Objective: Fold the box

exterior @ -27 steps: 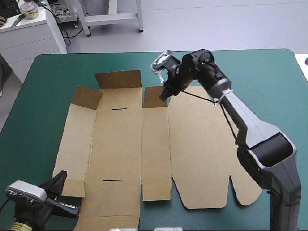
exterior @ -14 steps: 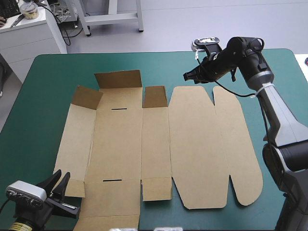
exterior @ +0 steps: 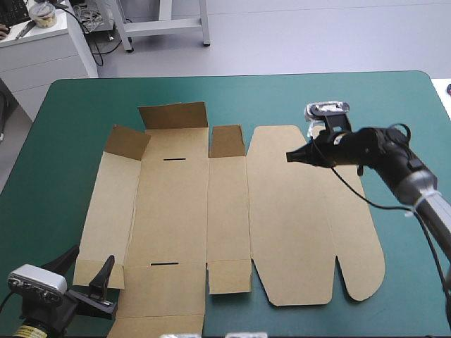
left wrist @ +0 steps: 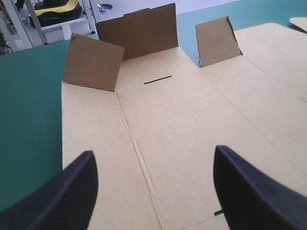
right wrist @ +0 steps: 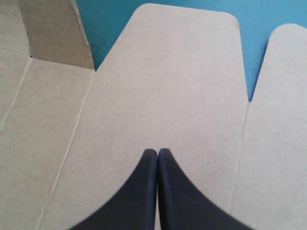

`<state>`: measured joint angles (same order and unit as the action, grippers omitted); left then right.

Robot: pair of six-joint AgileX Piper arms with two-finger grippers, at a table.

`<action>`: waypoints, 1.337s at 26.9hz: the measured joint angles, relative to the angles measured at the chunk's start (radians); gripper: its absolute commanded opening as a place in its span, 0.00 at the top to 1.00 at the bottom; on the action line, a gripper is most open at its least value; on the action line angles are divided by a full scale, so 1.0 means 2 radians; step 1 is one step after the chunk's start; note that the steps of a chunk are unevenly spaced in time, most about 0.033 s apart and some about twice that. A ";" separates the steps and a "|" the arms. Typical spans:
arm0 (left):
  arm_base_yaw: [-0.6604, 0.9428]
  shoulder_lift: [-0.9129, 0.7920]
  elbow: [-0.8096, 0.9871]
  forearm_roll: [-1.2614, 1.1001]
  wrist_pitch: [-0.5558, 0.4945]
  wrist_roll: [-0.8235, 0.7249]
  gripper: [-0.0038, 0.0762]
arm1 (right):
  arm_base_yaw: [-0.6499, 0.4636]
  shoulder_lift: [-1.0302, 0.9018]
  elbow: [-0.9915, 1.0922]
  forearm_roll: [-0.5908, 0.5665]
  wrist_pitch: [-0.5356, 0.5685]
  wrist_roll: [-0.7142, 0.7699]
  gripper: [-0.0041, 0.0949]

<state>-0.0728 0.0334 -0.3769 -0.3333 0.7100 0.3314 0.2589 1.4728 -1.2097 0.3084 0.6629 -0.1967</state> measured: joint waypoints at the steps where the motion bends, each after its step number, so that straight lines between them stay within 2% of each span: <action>1: 0.000 0.000 0.000 -0.001 0.000 0.000 0.38 | 0.000 -0.017 0.024 0.000 -0.015 0.000 0.98; 5: 0.000 0.008 -0.010 0.000 -0.001 -0.001 0.38 | 0.000 -0.093 0.122 0.000 -0.068 0.000 0.98; 8: 0.000 0.034 -0.049 0.010 -0.003 -0.001 0.39 | 0.000 -0.144 0.176 0.000 -0.084 0.000 0.98; 15: 0.000 0.167 -0.178 0.032 0.020 -0.007 0.39 | 0.000 -0.263 0.283 0.011 -0.123 0.000 0.98; 22: 0.000 0.312 -0.205 0.083 0.058 -0.086 0.39 | 0.000 -0.367 0.353 0.012 -0.125 0.000 0.98; 28: 0.003 0.384 -0.205 0.102 0.066 -0.121 0.39 | 0.000 -0.421 0.365 0.012 -0.099 -0.001 0.98; 31: 0.047 0.427 -0.205 0.138 0.087 -0.171 0.39 | 0.000 -0.439 0.365 0.012 -0.085 -0.002 0.98; 32: 0.083 0.447 -0.205 0.134 0.089 -0.182 0.39 | 0.000 -0.445 0.365 0.011 -0.078 -0.006 0.98; 33: 0.104 0.454 -0.205 0.124 0.089 -0.177 0.39 | 0.000 -0.447 0.365 0.008 -0.076 -0.007 0.98; 36: 0.190 0.492 -0.205 0.028 0.110 -0.090 0.39 | 0.000 -0.452 0.365 -0.001 -0.049 -0.010 0.98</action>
<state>0.3072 1.0171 -0.7874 -0.2770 0.9305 0.1513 0.2589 0.5687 -0.4798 0.3056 0.5647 -0.2162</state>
